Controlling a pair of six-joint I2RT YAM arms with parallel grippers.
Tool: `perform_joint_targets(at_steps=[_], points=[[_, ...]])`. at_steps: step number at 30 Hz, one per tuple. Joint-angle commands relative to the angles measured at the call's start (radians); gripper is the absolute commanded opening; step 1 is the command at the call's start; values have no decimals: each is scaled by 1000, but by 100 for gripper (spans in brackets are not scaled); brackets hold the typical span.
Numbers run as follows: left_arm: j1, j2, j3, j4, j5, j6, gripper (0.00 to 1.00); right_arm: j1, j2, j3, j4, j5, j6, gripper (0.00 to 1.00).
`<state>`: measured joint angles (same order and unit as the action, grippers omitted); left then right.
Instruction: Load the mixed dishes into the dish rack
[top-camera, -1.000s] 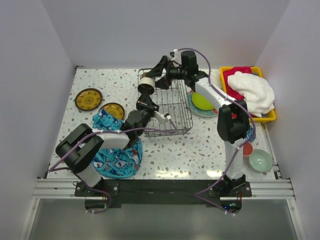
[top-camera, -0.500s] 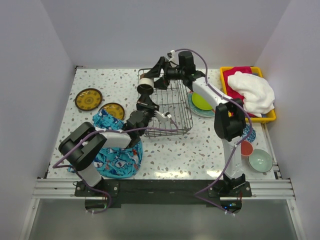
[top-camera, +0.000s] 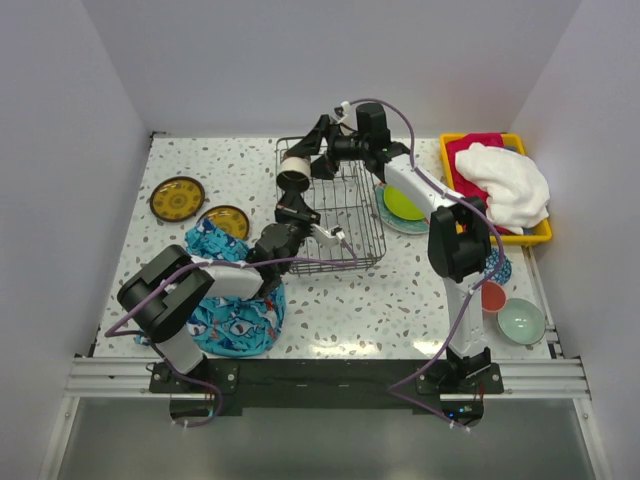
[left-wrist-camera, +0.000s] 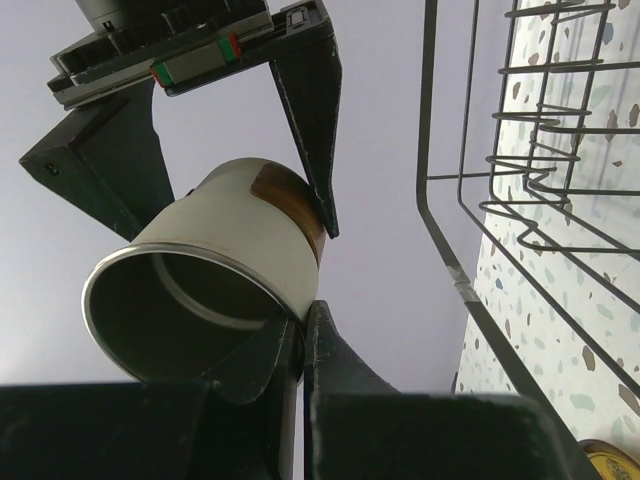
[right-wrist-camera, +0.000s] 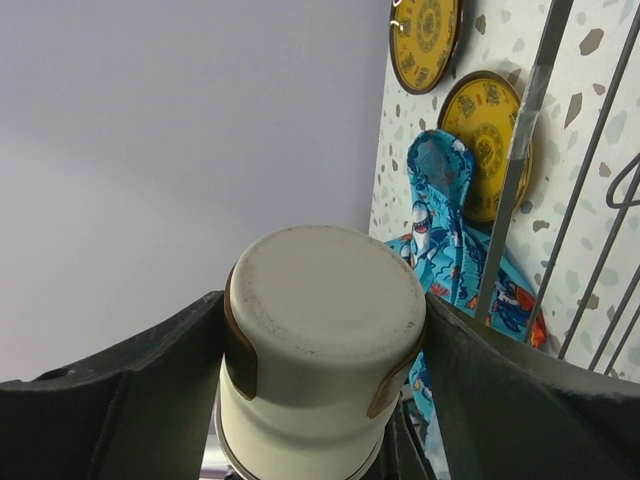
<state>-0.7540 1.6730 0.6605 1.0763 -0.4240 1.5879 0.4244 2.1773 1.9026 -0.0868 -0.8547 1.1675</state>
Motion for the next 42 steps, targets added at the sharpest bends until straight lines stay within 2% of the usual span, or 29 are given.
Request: perform_joint_targets(at_steps=[1,2,3,4,5,6,7,8,9,10,11,13,14,16,21,22,23,24,25,31,36,42], points=[[-16,-44,14,62,25,-43,0,-12,16,33,47,29,-28,48],[-16,-50,16,48,4,-55,10,-19,19,36,59,34,-47,41],[-16,-53,24,36,-10,-72,24,-22,25,44,76,39,-64,24],[-18,-73,28,-1,-22,-113,36,-26,42,71,73,43,-81,19],[-16,-91,27,-30,-28,-141,58,-36,55,90,71,48,-116,16],[-16,-119,31,-74,-13,-179,65,-39,65,110,68,49,-138,13],[-18,-193,40,-236,5,-286,70,-45,90,154,68,49,-159,5],[-16,-235,57,-360,30,-355,78,-55,102,179,56,54,-210,3],[-16,-277,115,-512,124,-423,82,-58,114,203,50,63,-233,2],[-16,-354,145,-787,195,-551,85,-61,128,251,48,69,-256,0],[-18,-389,166,-882,309,-609,88,-67,140,266,64,77,-313,0],[-16,-471,208,-1071,382,-749,89,-67,139,273,82,138,-391,0],[-16,-490,220,-1128,402,-799,89,-64,134,273,82,160,-484,0],[-16,-525,243,-1193,361,-935,89,-65,131,262,119,235,-572,0],[8,-533,272,-1245,45,-1150,89,-50,99,143,277,399,-791,0],[34,-536,281,-1310,51,-1280,89,-46,98,132,309,416,-814,0],[71,-541,289,-1347,155,-1330,89,-38,98,125,344,448,-862,0],[140,-555,292,-1375,201,-1367,89,-33,102,118,358,472,-883,0],[160,-558,291,-1401,221,-1397,89,-29,107,110,378,494,-899,0],[200,-526,303,-1409,169,-1396,90,2,148,90,499,588,-991,0],[223,-525,311,-1466,225,-1450,89,23,194,102,533,615,-1026,0],[243,-518,288,-1455,200,-1441,89,53,185,-15,651,641,-1146,0]])
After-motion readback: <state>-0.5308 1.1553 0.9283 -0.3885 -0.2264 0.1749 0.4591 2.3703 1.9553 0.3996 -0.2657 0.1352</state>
